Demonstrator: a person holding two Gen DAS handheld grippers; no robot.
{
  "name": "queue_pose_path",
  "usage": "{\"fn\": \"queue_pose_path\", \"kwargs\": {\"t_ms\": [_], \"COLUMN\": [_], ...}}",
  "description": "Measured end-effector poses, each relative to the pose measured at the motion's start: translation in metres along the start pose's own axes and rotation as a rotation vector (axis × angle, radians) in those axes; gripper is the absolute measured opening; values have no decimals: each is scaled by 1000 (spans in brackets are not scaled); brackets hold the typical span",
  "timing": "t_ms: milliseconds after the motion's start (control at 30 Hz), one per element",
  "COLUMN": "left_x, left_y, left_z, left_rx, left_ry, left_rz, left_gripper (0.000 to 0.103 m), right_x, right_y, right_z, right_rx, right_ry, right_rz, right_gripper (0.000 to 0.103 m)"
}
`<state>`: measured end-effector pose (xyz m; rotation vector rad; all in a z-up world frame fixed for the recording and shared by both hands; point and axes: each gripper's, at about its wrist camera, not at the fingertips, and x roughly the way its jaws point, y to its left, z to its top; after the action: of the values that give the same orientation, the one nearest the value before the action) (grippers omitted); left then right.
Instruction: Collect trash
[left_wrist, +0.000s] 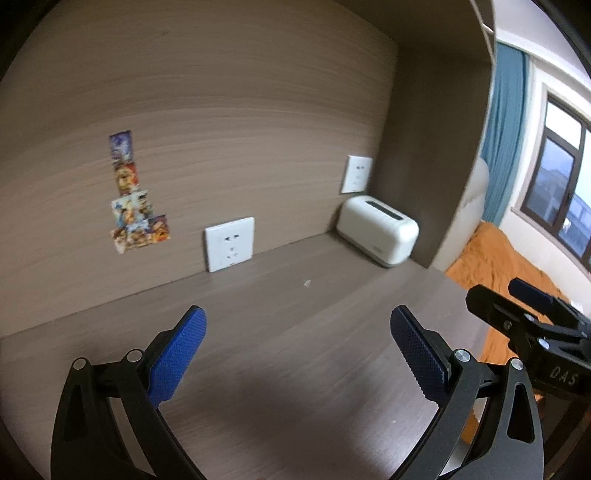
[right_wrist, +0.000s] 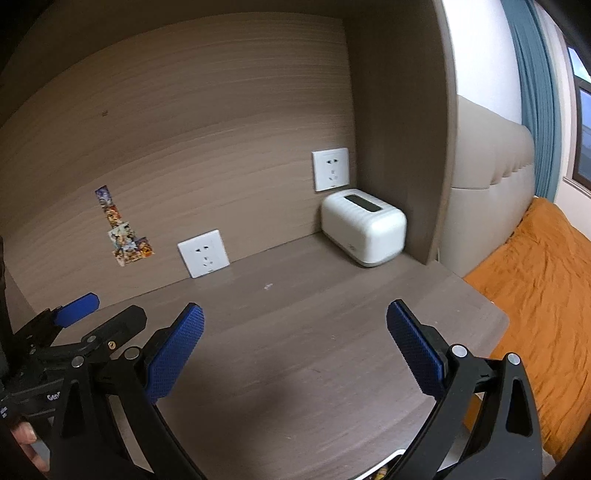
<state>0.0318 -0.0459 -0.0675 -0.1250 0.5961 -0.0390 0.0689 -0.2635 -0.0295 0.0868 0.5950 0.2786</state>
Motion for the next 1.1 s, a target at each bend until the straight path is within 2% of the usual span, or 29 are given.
{"fn": "queue_pose_path", "kwargs": {"t_ms": [267,533,1100], "left_x": [4,3,15], "left_y": [11,9,3], "left_z": [9,15,20], "left_rx": [48,95,117], "left_ry": [-1,-30,-11], "left_rz": [73,83,73], "left_gripper": [98,98,98], "right_x": [5,8,14], "right_y": [20,21,16], "right_z": [0,1,1], "right_rx": [-29,0,28], "right_ry": [3,5,9], "right_rz": [4,6,-23], "right_gripper": [99,99,99]}}
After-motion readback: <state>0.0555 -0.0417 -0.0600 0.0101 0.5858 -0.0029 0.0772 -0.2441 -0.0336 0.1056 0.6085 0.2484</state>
